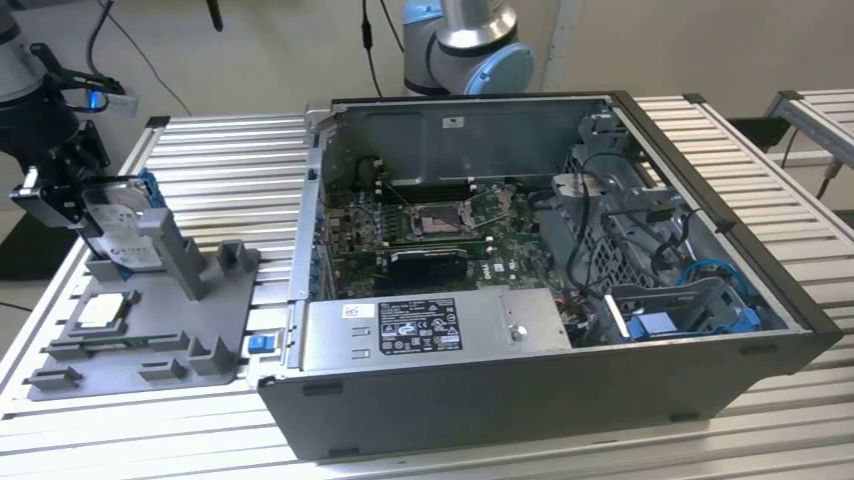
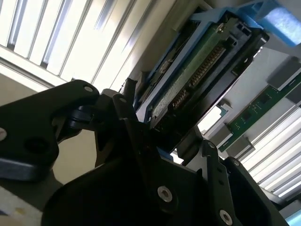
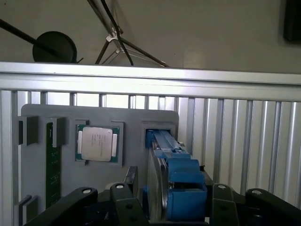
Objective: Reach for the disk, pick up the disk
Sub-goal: 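Pick up the disk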
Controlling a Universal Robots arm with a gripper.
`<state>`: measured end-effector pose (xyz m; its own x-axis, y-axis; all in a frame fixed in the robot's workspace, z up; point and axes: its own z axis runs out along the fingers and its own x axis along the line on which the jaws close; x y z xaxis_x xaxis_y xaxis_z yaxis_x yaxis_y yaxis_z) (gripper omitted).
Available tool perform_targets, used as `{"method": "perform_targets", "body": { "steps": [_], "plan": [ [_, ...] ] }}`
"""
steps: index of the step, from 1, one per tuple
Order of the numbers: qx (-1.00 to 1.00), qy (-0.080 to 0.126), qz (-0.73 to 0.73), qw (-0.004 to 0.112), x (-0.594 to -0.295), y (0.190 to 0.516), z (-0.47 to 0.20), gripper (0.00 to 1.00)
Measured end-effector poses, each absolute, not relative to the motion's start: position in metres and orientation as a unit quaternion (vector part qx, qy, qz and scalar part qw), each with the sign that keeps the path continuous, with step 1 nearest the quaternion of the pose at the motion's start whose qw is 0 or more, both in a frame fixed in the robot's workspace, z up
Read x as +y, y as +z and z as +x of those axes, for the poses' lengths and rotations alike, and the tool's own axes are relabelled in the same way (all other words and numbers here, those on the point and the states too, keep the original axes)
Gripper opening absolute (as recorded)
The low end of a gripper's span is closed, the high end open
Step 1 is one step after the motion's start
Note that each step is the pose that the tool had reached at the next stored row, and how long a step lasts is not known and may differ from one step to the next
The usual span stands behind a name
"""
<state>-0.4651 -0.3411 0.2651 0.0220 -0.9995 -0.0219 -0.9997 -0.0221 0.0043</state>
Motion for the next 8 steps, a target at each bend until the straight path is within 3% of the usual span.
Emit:
{"method": "perform_targets", "body": {
  "steps": [4,5,8],
  "plan": [
    [0.699,0.009,-0.715,0.006,-0.3411,0.2651,-0.4651,1.0],
    [0.699,0.009,-0.715,0.006,-0.3411,0.265,-0.4651,0.0],
    [0.699,0.009,-0.715,0.006,-0.3411,0.265,-0.4651,0.0]
  ]
}}
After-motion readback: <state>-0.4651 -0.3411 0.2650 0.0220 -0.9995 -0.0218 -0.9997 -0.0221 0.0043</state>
